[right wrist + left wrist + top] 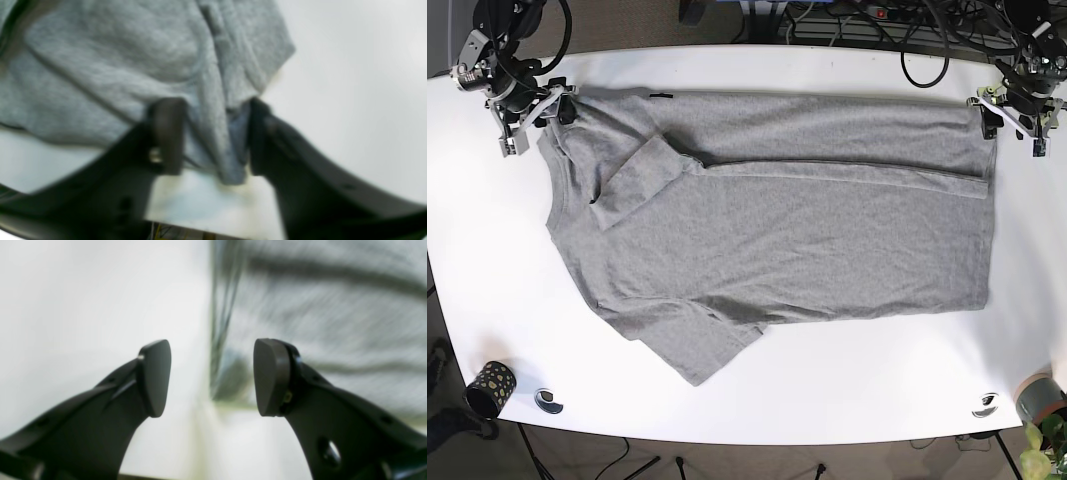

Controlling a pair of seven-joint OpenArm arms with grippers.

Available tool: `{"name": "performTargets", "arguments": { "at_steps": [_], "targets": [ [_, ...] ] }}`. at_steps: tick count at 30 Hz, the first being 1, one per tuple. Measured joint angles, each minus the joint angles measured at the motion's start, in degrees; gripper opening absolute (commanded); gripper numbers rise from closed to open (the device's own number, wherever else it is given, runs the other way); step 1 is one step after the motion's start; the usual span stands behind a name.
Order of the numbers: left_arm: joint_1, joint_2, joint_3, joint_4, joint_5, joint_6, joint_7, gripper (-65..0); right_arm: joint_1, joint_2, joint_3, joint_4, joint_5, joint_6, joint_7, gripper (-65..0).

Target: Fold the T-shirt properly

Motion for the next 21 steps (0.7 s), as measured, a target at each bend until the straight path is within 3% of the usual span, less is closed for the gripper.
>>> {"name": "performTargets", "arguments": {
  "at_steps": [4, 7, 12, 21],
  "targets": [
    [-0.8, -0.4, 0.0, -1.9, -0.5, -2.6, -1.0, -30.3, 0.0, -0.1, -0.1, -0.1, 0.1, 0.02, -0.1, -56.4],
    [-0.8, -0.4, 0.1, -4.0, -0.5, -3.5, -1.1, -38.9, 0.0, -0.1, -0.1, -0.1, 0.1, 0.02, 0.0, -56.9],
    [-0.9, -0.8, 0.2, -7.0, -1.9, -4.2, -2.9, -59.9, 0.0, -0.1, -0.1, -0.1, 0.1, 0.04, -0.2, -57.1],
    [-0.6, -0.9, 1.7, -7.3, -2.0, -4.2, -3.3, -62.8, -0.4, -0.3, -0.1, 2.3, -0.7, 0.04, -1.9, -59.8]
  ]
}}
